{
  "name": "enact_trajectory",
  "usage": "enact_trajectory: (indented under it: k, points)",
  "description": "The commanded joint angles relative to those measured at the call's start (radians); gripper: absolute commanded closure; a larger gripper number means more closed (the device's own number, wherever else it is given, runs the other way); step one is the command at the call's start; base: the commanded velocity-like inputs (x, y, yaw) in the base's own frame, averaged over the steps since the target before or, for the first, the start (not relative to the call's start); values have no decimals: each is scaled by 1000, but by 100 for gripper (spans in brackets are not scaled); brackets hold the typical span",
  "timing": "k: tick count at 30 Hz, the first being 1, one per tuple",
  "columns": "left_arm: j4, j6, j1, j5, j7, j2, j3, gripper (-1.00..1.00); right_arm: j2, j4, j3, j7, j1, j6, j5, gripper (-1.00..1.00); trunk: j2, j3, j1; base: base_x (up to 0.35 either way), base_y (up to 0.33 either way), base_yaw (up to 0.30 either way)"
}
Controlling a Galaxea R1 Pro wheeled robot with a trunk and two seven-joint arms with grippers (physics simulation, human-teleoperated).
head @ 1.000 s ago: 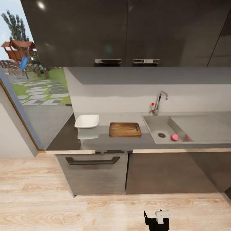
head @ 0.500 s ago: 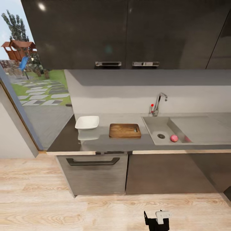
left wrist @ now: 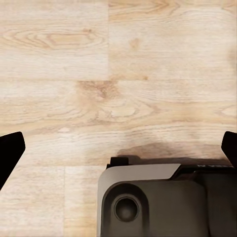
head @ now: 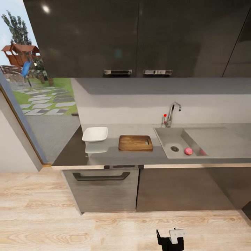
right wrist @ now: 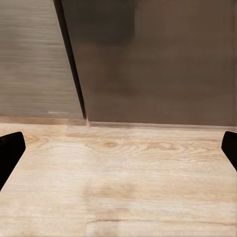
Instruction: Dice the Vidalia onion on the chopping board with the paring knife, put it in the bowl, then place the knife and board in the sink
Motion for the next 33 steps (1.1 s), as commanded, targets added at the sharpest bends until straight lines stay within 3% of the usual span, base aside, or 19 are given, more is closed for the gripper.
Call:
enact_trajectory:
  k: [1,33]
  points:
    - [-2,-1,1,1,0,0,0,-100,0,1,9,-5,-1,-3,-5,-100,6,2,-4,0,0,0]
    - [-2,-1,1,1,0,0,1,-100,0,1,9,-5,-1,-3,-5,-100,230,102,-126,0,0,0]
